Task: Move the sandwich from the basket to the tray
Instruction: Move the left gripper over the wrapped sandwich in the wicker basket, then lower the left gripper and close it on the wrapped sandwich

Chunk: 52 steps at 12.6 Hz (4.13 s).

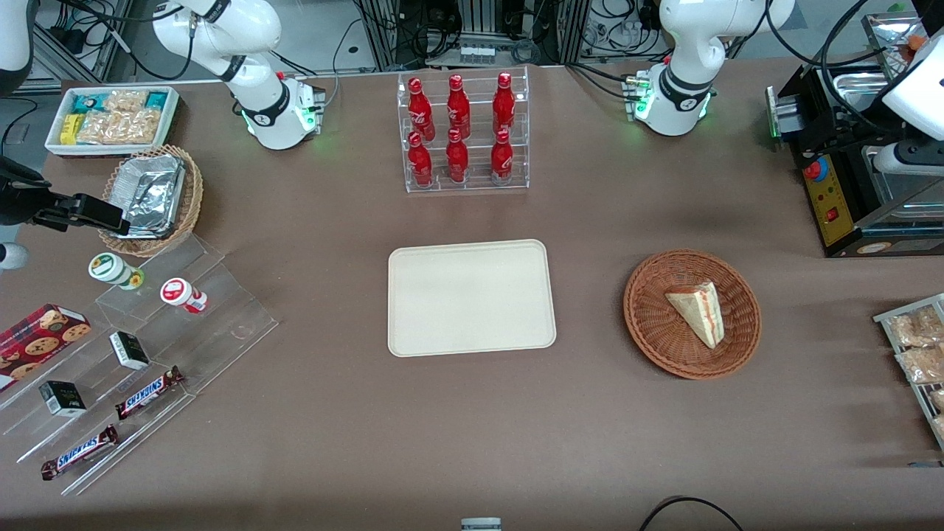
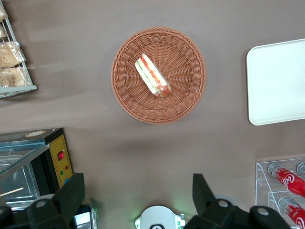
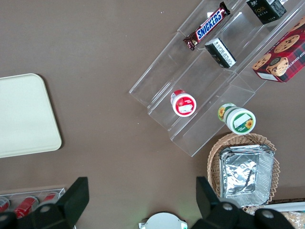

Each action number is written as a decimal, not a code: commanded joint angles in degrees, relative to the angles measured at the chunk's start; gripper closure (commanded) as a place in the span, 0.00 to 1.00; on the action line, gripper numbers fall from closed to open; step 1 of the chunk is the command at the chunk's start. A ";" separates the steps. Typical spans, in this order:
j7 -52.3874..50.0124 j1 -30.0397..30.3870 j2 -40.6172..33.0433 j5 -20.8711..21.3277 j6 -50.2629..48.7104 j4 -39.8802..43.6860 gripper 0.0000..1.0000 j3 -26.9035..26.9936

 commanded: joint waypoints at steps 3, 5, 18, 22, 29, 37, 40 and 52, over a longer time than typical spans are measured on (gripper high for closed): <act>0.44 0.29 -0.64 -0.29 -0.92 0.27 0.00 -0.01; 0.44 0.55 0.24 -0.38 -0.56 -0.35 0.00 -0.01; 0.35 0.64 6.74 -1.70 25.51 -20.81 0.00 0.08; -0.61 0.82 7.89 -1.70 35.98 -27.67 0.00 0.16; -9.48 0.20 10.00 -1.70 49.16 -34.88 0.00 0.08; -31.71 -1.03 14.83 -1.61 57.53 -37.18 0.00 -0.19; -34.34 -0.94 16.67 -1.70 59.55 -36.92 0.00 -0.19; -37.89 -1.12 20.90 -1.61 60.45 -36.74 1.00 -0.28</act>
